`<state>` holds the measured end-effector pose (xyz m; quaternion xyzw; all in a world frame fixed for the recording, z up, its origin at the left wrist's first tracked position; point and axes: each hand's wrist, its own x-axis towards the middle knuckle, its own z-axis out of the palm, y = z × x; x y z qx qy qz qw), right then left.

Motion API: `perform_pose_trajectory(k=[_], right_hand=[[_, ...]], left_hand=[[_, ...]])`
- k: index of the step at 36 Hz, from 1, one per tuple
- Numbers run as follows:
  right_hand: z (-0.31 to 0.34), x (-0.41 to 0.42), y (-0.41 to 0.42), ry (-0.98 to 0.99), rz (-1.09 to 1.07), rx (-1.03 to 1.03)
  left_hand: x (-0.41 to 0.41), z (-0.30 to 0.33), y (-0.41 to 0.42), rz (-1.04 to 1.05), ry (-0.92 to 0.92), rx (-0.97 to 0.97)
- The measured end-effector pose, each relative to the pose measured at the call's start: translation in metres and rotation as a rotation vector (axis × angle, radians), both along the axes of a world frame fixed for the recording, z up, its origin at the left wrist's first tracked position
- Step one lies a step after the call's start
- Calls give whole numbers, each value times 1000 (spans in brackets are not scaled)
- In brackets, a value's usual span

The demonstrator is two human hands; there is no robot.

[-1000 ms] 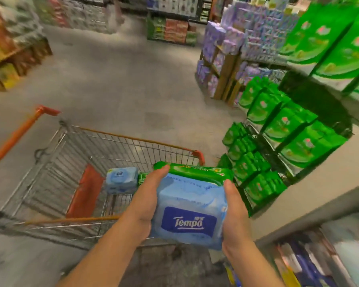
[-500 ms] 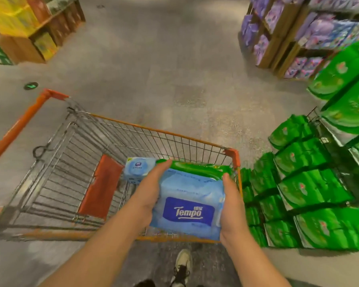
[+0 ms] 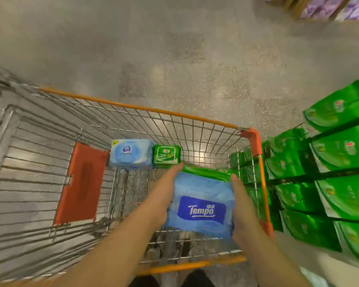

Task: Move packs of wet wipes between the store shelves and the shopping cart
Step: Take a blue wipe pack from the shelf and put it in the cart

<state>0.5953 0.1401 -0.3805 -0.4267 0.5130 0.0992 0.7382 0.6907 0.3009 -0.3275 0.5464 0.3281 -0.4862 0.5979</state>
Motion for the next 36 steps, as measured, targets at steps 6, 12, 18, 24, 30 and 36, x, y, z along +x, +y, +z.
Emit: perform_pose_trajectory(k=[6,12,18,24,30,36], right_hand=[[-51,23,-11,82,-36,-48],[-103,53,-23,142,-50,-81],[-144,93,-46,145,-16,-88],[-178,110,-65,201,-11,-103],[-201,124,-71,298,-38,-153],[-201,130,-71,326,-35,-280]], left_hand=[[26,-69,-17,-33,82,-8],[53,-132,-34,11,108,-5],[84,-181,-53,24,96,-9],[104,-211,-74,-42,83,21],[101,-234,-81,-36,93,-1],[89,-236,-75,-80,-21,117]])
